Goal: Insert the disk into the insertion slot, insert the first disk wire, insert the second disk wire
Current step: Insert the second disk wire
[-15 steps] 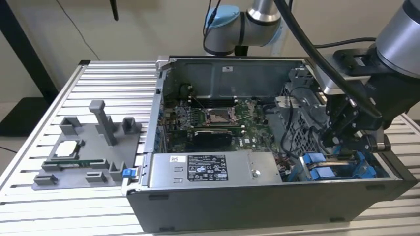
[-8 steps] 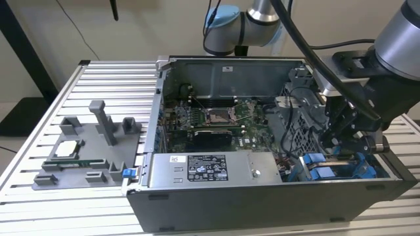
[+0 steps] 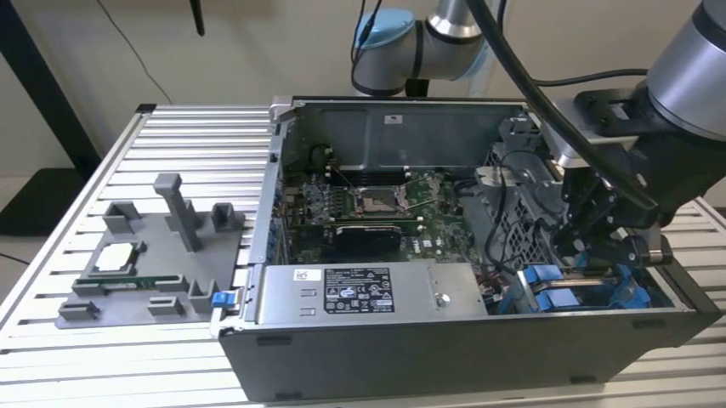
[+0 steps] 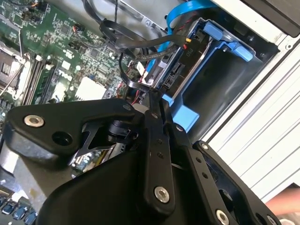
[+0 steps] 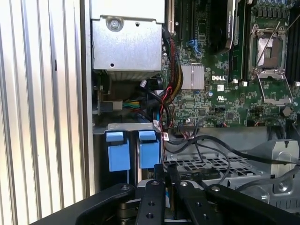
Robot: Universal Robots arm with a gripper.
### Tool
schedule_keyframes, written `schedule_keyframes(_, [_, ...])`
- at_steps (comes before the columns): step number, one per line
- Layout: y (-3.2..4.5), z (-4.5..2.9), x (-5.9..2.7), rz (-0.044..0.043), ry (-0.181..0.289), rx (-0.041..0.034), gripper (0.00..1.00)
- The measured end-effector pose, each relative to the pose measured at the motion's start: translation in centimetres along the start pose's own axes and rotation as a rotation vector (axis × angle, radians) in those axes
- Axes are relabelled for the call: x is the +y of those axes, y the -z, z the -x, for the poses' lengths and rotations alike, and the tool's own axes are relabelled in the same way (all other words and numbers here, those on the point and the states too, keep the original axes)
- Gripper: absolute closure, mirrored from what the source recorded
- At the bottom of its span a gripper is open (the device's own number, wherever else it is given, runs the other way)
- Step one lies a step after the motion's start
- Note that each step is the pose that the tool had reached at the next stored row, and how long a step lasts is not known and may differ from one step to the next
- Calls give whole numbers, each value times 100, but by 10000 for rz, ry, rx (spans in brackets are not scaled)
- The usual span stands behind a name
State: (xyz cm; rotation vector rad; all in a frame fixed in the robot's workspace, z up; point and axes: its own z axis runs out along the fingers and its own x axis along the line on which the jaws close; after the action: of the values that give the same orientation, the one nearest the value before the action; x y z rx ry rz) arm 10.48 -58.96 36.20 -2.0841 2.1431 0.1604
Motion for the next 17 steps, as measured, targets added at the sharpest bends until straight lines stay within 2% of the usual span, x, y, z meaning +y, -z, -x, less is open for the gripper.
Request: schedule_keyframes(17, [-26, -3, -43, 0, 0, 1, 100])
